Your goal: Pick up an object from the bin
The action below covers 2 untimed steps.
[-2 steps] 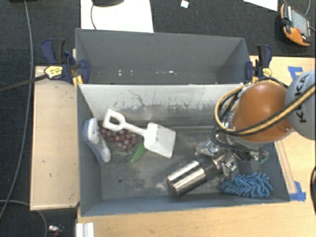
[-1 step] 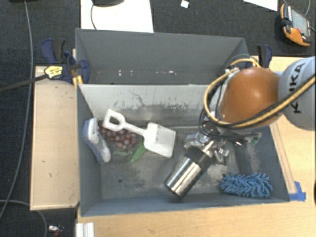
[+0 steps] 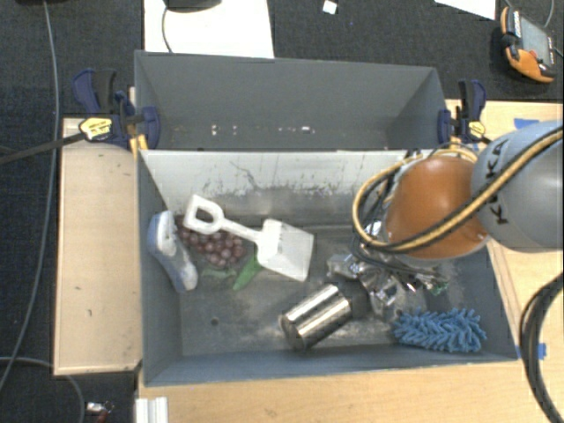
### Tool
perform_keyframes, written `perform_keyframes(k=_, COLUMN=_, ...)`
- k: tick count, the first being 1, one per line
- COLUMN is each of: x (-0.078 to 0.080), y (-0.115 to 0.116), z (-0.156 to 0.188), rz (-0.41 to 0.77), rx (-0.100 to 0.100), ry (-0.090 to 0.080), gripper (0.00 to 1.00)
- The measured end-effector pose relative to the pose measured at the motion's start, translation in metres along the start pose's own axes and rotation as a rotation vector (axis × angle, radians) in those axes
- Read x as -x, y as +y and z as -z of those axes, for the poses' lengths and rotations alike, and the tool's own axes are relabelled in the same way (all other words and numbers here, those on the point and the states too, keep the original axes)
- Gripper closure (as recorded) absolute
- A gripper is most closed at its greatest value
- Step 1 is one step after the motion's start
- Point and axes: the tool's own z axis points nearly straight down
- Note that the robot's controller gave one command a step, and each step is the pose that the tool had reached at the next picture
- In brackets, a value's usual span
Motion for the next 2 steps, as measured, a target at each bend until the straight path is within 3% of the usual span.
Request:
perform_keyframes(k=1, x=-0.019, y=-0.035, z=0.063, rz=0.031, rx=0.002, ry=-0.002, gripper=1.0)
perform_keyframes(k=2, x=-0.012, y=0.015, z=0.002, rz=-0.01, rx=0.0, ry=-0.012, gripper=1.0)
